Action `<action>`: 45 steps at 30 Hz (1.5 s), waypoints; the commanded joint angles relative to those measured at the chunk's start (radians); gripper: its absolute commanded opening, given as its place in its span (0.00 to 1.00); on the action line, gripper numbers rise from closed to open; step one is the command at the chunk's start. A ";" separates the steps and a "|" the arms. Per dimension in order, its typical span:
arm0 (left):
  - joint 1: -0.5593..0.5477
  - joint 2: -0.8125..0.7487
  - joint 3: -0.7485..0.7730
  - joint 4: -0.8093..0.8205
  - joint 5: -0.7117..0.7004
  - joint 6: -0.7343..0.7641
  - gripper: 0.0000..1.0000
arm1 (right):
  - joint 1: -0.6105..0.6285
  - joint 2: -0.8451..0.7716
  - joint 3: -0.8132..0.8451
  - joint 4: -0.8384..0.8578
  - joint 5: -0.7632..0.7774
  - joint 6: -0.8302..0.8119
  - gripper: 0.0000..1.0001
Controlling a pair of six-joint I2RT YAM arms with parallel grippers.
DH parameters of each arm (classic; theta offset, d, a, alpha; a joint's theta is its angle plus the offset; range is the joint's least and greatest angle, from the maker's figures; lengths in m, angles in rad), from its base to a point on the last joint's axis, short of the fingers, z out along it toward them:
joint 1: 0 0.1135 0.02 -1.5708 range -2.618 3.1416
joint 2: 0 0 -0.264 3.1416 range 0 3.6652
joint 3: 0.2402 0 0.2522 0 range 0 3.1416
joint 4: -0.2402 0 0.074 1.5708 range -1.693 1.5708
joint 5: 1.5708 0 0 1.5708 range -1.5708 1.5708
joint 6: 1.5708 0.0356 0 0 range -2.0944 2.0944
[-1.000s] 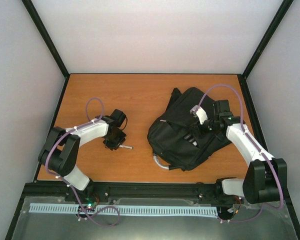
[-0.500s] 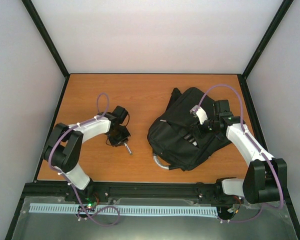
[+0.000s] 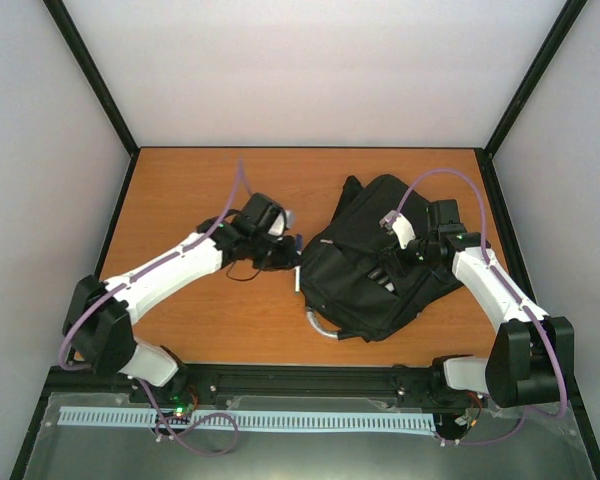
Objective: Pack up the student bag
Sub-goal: Pick up the stationery from the center of the board, then place the stationery in the student bag.
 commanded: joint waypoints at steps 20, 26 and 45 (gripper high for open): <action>-0.240 0.558 0.499 -0.022 0.114 0.392 0.01 | -0.010 -0.111 0.009 0.027 -0.057 -0.008 0.03; -0.240 0.641 0.613 -0.024 0.056 0.384 0.01 | -0.010 -0.106 0.008 0.027 -0.055 -0.006 0.03; -0.281 0.350 0.211 0.088 -0.183 0.390 0.42 | -0.016 -0.099 0.011 0.019 -0.061 -0.008 0.03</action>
